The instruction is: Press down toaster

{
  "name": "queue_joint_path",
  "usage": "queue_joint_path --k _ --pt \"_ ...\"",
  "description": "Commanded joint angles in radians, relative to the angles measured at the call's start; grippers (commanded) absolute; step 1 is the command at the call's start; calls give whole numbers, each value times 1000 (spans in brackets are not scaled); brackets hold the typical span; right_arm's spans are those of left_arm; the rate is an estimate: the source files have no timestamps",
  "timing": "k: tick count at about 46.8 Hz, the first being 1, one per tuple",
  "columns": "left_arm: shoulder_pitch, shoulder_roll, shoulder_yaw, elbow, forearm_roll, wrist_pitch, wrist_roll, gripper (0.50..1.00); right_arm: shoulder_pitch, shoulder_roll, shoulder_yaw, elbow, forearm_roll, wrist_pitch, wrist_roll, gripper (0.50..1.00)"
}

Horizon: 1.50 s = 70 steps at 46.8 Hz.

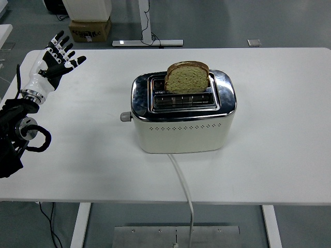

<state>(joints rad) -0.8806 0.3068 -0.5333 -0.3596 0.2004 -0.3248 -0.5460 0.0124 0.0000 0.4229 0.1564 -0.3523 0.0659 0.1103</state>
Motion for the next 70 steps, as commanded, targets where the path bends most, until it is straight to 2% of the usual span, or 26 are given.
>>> queue_joint_path --k 1,14,25,32,34,37,46,51,54,63,70 --pt "5 26 1 -2 46 -3 0 1000 0 0 0 0 -1 0 0 1000" --pt "18 107 2 -4 183 -30 -8 1000 0 0 0 0 -1 0 0 1000" --pt "18 202 7 -24 286 -128 -14 1000 0 0 -1 0 -1 0 0 1000" --pt "12 259 9 -59 336 -157 -45 1000 0 0 0 0 1 0 0 1000" --pt "12 268 9 -73 397 -157 -64 1000 0 0 -1 0 0 0 0 1000" --pt "17 275 7 -84 465 -155 -65 1000 1 0 0 0 -1 0 2 1000" --pt "28 276 10 -101 530 -154 -65 1000 0 0 0 0 1 0 0 1000" --pt "40 282 13 -154 589 -152 -65 1000 0 0 0 0 1 0 0 1000" --pt "48 310 13 -205 628 -148 -65 1000 0 0 0 0 0 0 0 1000" --pt "78 377 13 -406 760 -62 -65 1000 1 0 0 0 0 0 0 1000" --pt "103 406 13 -481 833 -7 -65 1000 0 0 0 0 0 0 0 1000"
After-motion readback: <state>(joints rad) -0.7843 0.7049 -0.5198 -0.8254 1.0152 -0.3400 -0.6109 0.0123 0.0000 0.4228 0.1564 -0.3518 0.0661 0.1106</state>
